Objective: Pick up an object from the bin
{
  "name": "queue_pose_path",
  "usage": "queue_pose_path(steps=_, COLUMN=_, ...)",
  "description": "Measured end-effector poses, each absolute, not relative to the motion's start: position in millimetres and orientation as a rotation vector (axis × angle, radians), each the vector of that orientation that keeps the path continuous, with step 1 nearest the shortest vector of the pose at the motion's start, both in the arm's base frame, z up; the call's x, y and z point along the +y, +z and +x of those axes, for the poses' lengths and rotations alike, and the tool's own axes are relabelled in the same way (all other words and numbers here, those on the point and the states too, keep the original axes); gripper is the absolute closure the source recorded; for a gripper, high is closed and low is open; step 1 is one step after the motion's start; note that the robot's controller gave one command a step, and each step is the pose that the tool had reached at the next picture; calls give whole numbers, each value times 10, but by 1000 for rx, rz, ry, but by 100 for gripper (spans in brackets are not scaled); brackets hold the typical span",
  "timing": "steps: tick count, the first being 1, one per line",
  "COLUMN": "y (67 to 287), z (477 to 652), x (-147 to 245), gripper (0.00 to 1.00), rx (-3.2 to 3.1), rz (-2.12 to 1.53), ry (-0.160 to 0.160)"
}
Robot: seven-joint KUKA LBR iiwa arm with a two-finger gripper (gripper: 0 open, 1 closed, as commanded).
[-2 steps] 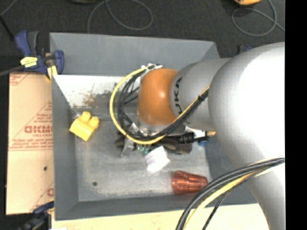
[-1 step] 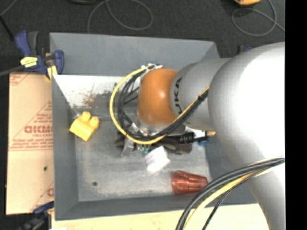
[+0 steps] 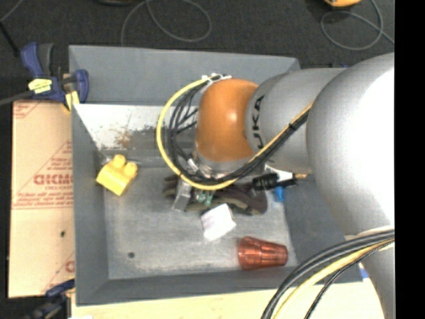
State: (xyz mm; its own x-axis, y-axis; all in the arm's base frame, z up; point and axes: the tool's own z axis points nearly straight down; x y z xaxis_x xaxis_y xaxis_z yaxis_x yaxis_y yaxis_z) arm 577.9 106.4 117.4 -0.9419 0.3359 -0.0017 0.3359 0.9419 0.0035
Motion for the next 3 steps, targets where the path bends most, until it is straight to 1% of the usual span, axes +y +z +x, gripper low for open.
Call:
queue_pose_path(steps=1, y=1859, z=5717, x=1011, gripper=100, rx=3096, rz=484, ry=6)
queue_pose_path(steps=2, y=2176, z=5728, x=1003, gripper=100, rx=3087, rz=483, ry=12)
queue_pose_path(steps=3, y=2232, z=5736, x=937, gripper=100, rx=3088, rz=508, ry=9)
